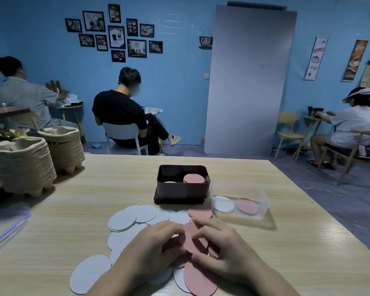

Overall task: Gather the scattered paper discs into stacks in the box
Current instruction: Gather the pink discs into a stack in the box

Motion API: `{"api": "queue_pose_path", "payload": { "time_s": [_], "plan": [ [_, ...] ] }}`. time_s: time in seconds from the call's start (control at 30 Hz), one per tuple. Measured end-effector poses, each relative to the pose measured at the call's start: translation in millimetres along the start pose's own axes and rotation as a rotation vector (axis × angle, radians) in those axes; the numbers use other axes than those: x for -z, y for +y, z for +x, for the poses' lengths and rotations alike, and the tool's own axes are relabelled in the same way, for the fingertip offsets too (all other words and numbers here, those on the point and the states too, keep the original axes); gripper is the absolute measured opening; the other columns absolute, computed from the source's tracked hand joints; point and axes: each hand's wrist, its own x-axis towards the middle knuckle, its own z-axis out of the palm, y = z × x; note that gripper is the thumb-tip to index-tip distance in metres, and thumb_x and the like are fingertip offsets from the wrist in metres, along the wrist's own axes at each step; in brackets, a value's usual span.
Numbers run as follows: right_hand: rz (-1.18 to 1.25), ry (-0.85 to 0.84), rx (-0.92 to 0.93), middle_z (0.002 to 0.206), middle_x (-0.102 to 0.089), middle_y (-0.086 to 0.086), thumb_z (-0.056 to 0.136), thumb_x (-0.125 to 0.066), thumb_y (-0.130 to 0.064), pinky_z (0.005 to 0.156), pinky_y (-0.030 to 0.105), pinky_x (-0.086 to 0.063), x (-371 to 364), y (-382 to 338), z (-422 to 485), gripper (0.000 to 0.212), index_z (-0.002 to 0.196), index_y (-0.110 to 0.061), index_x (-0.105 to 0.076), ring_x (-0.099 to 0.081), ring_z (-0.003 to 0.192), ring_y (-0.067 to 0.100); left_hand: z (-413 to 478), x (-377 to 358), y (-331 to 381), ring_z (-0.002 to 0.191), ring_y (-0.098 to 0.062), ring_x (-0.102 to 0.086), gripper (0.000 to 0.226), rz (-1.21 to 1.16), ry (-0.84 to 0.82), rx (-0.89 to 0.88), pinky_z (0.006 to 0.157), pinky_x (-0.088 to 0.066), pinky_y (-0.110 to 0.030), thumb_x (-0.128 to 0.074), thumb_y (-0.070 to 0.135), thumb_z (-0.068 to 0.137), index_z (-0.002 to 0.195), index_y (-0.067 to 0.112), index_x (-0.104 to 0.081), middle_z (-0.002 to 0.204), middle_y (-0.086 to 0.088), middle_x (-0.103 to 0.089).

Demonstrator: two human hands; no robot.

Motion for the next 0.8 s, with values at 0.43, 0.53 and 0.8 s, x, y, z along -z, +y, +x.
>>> {"api": "queue_pose_path", "payload": {
  "time_s": [0.43,0.53,0.8],
  "plan": [
    [0.026,0.088,-0.029,0.147,-0.054,-0.019,0.084,-0.078,-0.043,0.104,0.033,-0.048,5,-3,-2,0.024,0.098,-0.025,-0.068,-0.053,0.134,0.005,-2,0,-3,0.09,-0.004,-0.06,0.017,0.045,0.052,0.08,0.076,-0.054,-0.031,-0.055,0.046,0.094,0.108,0.035,-0.058,0.1,0.019,-0.067],
    [0.024,0.087,-0.036,0.147,-0.053,-0.02,0.083,-0.079,-0.037,0.105,0.033,-0.047,6,-3,-1,0.022,0.098,-0.025,-0.067,-0.051,0.135,0.004,2,4,-3,0.082,-0.005,-0.058,0.007,0.065,0.043,0.055,0.071,-0.052,-0.033,-0.061,0.036,0.095,0.101,0.033,-0.058,0.09,0.018,-0.064],
    [0.059,0.08,-0.057,0.141,-0.052,-0.03,0.082,-0.078,-0.046,0.103,0.017,-0.043,10,-2,0,0.025,0.1,-0.029,-0.073,-0.051,0.132,-0.007,2,28,-4,0.095,-0.004,-0.058,0.023,0.143,-0.059,0.054,0.083,-0.049,-0.029,-0.055,0.053,0.094,0.108,0.036,-0.063,0.099,0.02,-0.065]
  ]
}}
